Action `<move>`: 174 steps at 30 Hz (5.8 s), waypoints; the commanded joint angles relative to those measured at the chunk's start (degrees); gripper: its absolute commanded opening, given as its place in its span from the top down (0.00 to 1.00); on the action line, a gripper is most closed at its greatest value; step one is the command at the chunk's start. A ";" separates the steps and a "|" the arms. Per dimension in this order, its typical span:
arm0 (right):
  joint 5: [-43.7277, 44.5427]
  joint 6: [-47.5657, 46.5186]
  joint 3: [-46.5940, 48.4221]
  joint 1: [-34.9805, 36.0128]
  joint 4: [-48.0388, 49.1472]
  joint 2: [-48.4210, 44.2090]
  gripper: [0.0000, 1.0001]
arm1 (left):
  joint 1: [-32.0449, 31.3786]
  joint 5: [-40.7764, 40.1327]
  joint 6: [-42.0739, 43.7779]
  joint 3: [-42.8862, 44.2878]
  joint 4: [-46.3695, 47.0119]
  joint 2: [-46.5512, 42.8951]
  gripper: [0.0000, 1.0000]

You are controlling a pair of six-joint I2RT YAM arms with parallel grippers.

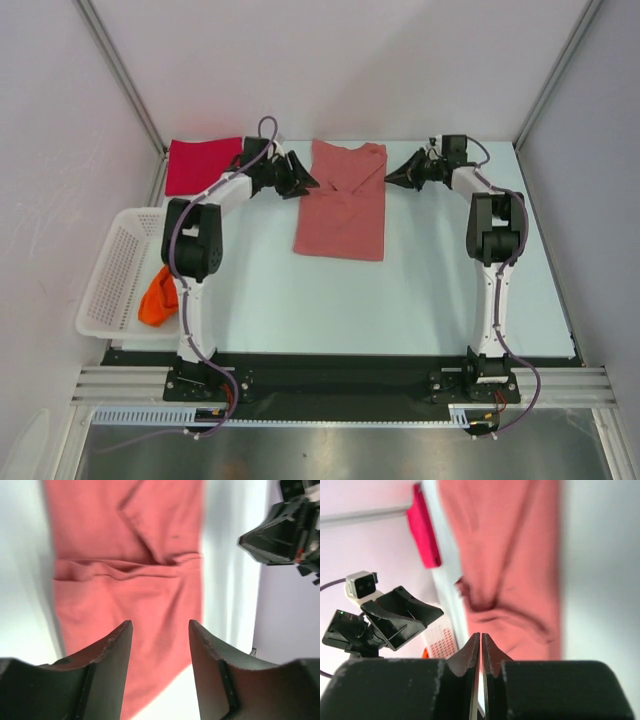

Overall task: Fold and stack the t-shirts
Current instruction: Fold the tshirt

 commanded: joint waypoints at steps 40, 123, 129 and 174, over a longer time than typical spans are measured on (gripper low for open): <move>30.41 19.57 -73.50 13.94 28.21 -49.99 0.50 | -5.21 -19.23 -35.47 -58.78 20.98 -37.99 0.30; 25.24 -8.54 -28.44 4.54 -18.70 -33.93 1.00 | -10.06 -19.60 -21.11 -18.84 -5.19 -24.82 1.00; 22.26 -8.72 -9.01 3.67 -21.87 -19.17 1.00 | -5.67 -16.97 -22.60 -11.09 -4.84 -14.71 1.00; -0.35 10.25 -10.23 4.28 24.88 -2.20 0.70 | -10.50 -5.54 -11.71 3.86 5.09 2.87 0.57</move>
